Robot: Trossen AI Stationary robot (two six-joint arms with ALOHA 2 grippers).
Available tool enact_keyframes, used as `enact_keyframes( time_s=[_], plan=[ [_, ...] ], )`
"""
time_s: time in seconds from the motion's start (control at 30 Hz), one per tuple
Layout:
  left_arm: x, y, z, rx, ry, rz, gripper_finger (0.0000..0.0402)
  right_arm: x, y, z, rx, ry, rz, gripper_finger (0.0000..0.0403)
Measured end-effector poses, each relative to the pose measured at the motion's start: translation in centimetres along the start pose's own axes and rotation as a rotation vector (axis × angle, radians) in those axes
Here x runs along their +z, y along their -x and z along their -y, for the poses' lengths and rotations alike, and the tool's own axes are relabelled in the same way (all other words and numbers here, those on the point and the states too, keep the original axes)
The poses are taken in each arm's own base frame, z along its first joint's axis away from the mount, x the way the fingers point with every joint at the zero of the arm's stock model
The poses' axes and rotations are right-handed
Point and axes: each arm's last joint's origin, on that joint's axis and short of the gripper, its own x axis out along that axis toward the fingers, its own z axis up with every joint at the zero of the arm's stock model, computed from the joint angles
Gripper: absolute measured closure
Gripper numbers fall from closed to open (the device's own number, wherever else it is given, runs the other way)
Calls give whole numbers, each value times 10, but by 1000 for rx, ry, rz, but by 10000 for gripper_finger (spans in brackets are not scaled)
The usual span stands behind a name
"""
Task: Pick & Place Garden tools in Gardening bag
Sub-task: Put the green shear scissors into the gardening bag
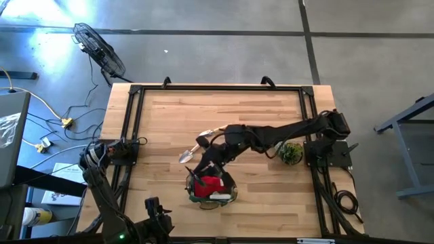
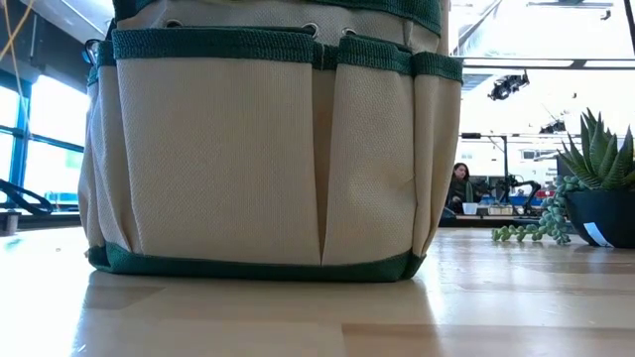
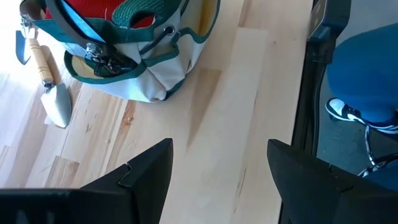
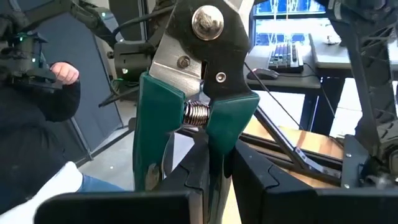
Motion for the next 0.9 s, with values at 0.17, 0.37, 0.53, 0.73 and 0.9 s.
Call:
enact_keyframes(
  time_s=[0.17, 0.37, 0.53, 0.73, 0.9],
  plan=[
    [0, 0, 0, -1, 1, 0, 151, -3, 1, 3, -7, -29, -29, 370],
    [0, 0, 0, 0, -8, 2, 151, -3, 0, 0, 7, -26, -24, 370],
    [0, 0, 0, 1, -10, 4, 151, 0, 0, 0, 11, -19, 3, 370],
    [0, 0, 0, 1, -10, 4, 151, 1, -2, -6, 72, -21, 5, 370],
    [0, 0, 0, 1, -22, 5, 151, -2, -2, -6, 67, -30, -18, 370]
  ],
)
